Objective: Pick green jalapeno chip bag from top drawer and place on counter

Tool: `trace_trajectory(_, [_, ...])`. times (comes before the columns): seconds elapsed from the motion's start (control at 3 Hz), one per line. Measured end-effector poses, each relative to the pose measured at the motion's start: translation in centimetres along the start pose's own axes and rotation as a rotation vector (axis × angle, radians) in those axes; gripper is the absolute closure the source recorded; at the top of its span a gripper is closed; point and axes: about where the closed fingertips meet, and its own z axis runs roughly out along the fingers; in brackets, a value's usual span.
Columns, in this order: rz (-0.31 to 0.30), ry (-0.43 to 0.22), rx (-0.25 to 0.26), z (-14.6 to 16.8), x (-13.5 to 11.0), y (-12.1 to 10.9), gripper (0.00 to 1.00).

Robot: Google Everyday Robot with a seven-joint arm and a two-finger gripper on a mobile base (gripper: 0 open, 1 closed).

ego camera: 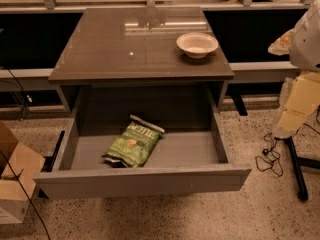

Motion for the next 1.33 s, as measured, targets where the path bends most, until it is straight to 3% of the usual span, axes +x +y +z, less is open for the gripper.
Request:
trace_trajectory(0.33, [-0.001,-0.002,0.004,-0.1,-0.1,0.0,0.0])
trace_trajectory(0.67, [-0.01,-0.047,0.012,0.7,-1.1,-0.2,0.0])
trace_trajectory(1.33, [-0.035,-0.217,-0.019,4.8,-5.7,-0.4,0.0])
